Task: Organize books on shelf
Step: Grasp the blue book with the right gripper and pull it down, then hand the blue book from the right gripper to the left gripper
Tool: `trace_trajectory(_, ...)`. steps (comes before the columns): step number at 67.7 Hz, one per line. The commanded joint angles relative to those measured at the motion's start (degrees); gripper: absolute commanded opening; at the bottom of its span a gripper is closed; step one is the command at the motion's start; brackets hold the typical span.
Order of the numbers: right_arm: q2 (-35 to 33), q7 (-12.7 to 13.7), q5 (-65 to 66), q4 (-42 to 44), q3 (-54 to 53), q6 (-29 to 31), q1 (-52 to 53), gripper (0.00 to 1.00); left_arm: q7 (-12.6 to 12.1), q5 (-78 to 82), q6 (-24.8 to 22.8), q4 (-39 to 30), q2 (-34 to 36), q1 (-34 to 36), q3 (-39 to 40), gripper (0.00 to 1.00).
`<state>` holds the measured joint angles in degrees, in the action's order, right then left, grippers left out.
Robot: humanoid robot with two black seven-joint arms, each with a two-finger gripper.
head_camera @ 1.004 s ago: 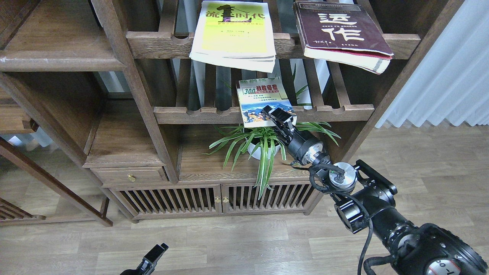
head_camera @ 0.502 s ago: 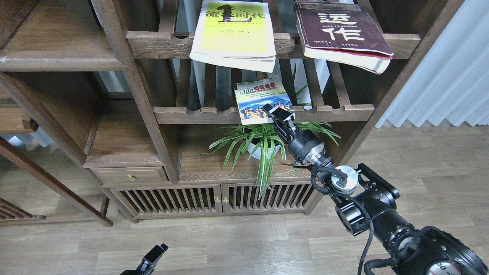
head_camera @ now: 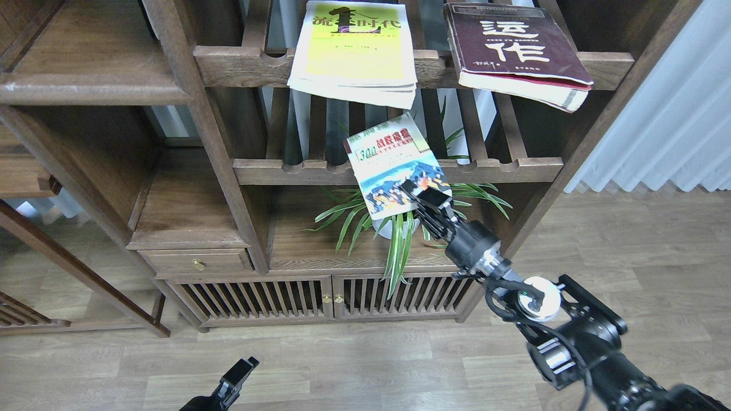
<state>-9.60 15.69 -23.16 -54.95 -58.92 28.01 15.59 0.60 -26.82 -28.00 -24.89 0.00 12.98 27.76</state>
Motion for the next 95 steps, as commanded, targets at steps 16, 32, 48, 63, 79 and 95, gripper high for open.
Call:
trace_trajectory(16, 0.5, 2.9, 1.4, -3.4, 0.7, 0.0, -12.7, 0.03, -0.7, 0.5, 0.0, -7.9, 0.0, 0.5, 0.0, 0.99)
trace_trajectory(32, 6.2, 3.4, 4.6, -2.2, 1.4, 0.0, -14.4, 0.03, -0.3, 0.5, 0.0, -9.9, 0.0, 4.0, 0.6, 0.99)
trace_trajectory(48, 9.6, 3.5, 8.7, -0.4, 2.9, 0.0, -14.2, 0.03, -0.3, 0.5, 0.0, -9.9, 0.0, 6.0, 0.6, 0.99)
trace_trajectory(63, 9.6, 3.8, 9.5, 4.9, 2.8, 0.0, -13.6, 0.03, -0.4, 0.5, 0.0, -10.7, 0.0, 5.2, 0.4, 0.99)
trace_trajectory(79, 9.6, 3.9, 9.5, 8.6, 2.4, 0.0, -12.8, 0.03, -0.9, 0.5, 0.0, -15.6, 0.0, 2.6, 0.3, 0.99)
trace_trajectory(95, 9.6, 3.9, 9.4, 9.5, 2.9, 0.0, -12.5, 0.04, -0.5, 0.5, 0.0, -16.0, 0.0, 2.8, 0.4, 0.99)
